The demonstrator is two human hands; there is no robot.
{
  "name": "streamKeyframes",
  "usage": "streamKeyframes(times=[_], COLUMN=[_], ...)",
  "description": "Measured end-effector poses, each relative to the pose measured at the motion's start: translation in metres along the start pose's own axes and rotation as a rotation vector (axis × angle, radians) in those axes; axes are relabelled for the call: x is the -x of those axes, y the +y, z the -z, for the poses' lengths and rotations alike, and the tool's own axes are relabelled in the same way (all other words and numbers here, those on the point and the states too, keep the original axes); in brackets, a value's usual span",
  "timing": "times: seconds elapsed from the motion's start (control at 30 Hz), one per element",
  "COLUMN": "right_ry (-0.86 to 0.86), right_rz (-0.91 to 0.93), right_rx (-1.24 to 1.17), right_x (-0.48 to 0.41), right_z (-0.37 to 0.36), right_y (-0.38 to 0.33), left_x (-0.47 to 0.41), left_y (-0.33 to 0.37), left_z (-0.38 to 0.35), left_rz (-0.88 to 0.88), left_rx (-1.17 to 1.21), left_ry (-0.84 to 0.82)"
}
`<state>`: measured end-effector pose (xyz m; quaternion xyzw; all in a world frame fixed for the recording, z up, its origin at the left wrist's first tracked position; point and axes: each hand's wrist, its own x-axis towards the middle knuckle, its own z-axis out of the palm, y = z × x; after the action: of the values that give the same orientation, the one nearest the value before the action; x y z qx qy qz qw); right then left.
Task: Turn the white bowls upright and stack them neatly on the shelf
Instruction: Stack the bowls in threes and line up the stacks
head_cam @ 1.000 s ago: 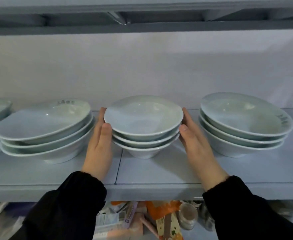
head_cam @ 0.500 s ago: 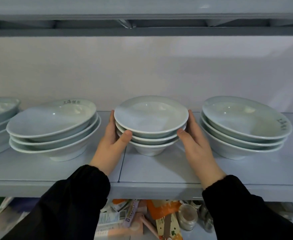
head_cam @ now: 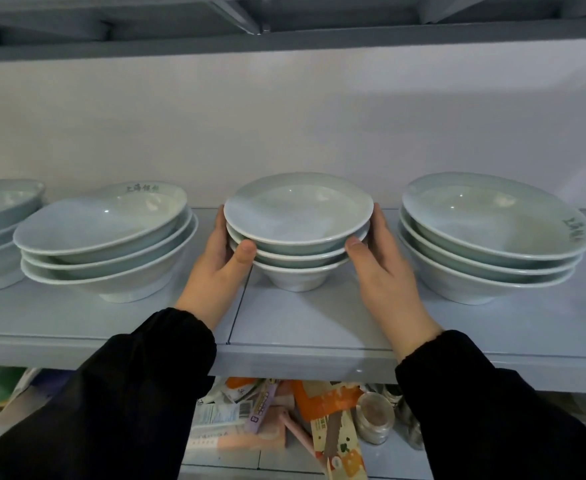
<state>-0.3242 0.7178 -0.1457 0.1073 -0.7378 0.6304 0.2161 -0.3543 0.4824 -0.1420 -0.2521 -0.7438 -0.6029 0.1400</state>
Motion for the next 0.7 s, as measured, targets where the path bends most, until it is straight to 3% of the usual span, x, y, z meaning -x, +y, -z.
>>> streamKeyframes(times=[0.3, 0.5, 0.57, 0.7], right_ry=[0.024, 0.176, 0.258, 0.263], right_rz=[-0.002, 0.018, 0.093, 0.474], right_rx=[0.046, 0.12, 0.266, 0.383], right_x=[0.001, 0.013, 0.025, 0.066], right_z=[-0.002, -0.009, -0.011, -0.053], right_y=[-0.003, -0.02, -0.033, -0.069], left_x=[0.003, 0.017, 0.035, 0.073], left_y=[0.002, 0.021, 0.033, 0.049], left_z=[0.005, 0.008, 0.016, 0.056], left_rz=[0.026, 0.019, -0.063, -0.282], left_rx=[0.026, -0.193, -0.265, -0.368], left_ry=[0.005, 0.142, 0.113, 0.031])
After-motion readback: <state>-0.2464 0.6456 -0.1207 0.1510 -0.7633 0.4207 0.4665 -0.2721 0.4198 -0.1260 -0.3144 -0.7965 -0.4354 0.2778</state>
